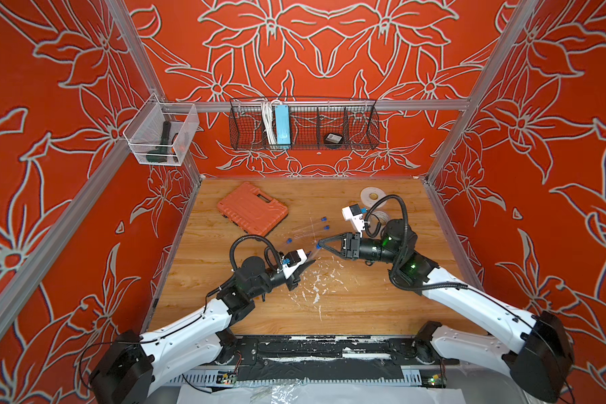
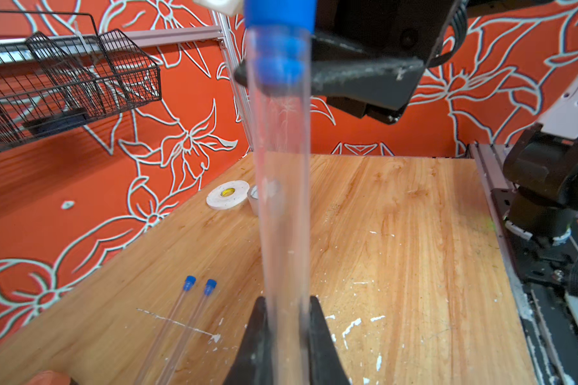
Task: Insert stoppers into test tubes
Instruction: Insert the stopper into the test tube, then place the test tube at the center of the board.
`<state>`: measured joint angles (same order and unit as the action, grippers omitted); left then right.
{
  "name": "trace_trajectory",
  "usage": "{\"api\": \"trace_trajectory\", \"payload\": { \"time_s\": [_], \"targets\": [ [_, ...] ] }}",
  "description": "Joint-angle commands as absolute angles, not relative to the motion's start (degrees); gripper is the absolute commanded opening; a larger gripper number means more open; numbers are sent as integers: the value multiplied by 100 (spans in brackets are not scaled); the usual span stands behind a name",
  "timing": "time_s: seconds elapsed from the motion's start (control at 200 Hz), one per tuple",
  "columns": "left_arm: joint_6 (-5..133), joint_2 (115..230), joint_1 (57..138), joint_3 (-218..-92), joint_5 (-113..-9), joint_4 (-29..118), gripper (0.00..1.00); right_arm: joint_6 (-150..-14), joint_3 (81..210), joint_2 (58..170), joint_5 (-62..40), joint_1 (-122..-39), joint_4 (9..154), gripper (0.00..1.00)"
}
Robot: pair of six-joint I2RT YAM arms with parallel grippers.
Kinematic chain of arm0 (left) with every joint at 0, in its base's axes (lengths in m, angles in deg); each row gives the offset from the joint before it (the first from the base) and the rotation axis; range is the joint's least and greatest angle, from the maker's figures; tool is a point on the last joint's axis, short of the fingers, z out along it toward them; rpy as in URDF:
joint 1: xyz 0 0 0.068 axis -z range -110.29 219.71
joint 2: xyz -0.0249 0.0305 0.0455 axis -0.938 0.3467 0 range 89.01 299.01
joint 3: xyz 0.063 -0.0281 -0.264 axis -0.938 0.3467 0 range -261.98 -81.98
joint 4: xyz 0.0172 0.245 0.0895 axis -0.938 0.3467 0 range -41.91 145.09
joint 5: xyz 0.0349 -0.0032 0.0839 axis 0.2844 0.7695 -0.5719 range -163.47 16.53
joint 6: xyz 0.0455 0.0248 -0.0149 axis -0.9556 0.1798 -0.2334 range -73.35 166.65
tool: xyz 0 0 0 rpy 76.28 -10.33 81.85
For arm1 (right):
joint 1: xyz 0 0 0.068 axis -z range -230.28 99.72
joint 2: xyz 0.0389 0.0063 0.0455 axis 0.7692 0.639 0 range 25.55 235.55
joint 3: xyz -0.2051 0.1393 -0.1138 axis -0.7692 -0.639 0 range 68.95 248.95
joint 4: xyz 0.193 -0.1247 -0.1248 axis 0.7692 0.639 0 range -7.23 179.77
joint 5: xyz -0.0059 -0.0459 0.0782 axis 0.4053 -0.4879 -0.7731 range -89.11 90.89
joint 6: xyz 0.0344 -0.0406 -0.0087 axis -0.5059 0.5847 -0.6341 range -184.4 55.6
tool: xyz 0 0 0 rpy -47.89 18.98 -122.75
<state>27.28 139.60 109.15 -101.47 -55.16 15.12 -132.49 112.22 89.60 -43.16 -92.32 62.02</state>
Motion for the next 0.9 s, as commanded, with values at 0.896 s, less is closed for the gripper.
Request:
{"api": "trace_trajectory", "payload": {
  "time_s": [0.896],
  "targets": [
    [2703,14516,10979,-10797,-5210,2104,0,-11462,13342,8188,-4843,-8367,9706,58]
  ]
}}
